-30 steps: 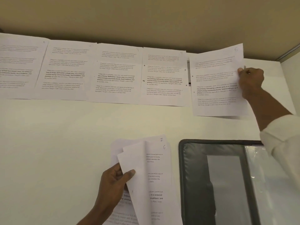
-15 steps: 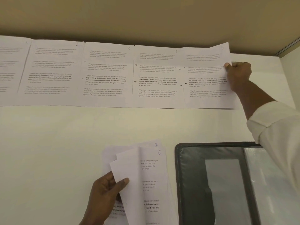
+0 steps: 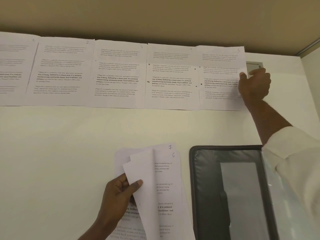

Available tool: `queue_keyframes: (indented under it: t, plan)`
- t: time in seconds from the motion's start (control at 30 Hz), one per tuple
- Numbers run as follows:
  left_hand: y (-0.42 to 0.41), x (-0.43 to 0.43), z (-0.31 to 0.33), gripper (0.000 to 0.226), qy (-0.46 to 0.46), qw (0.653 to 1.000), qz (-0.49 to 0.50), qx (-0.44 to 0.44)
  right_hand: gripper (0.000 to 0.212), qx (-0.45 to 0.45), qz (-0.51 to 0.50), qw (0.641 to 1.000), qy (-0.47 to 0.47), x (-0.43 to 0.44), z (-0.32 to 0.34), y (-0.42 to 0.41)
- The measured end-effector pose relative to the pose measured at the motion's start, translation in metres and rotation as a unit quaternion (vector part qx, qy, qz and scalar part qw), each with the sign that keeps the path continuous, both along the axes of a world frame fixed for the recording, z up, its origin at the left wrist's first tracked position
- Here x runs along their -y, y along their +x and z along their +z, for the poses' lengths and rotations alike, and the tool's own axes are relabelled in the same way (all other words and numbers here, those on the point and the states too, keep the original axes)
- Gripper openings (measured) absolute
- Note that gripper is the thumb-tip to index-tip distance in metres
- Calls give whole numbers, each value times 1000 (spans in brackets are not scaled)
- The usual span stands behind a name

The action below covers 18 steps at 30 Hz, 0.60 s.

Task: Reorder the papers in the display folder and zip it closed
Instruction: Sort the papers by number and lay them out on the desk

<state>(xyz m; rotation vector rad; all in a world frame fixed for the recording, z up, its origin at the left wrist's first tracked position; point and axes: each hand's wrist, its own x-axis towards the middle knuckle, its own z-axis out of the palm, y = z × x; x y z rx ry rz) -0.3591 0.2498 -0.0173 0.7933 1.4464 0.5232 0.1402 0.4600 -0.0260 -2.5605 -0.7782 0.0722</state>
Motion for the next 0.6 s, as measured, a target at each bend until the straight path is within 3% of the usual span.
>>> queue_keyframes:
  t: [0.13, 0.27, 0.43, 0.6]
  plan:
    - [-2, 0, 1, 18, -5, 1000, 4, 7, 25, -15, 75, 995, 56, 43, 7, -60]
    - [-6, 1, -4, 20, -11, 1000, 13, 20, 14, -101, 139, 979, 109, 103, 21, -142]
    - [-8, 3, -4, 20, -5, 999, 18, 36, 14, -218, 178, 958, 51, 191, 30, -238]
    - [-10, 4, -5, 19, 4, 999, 10, 39, 36, -165, 177, 968, -58, 243, 10, -283]
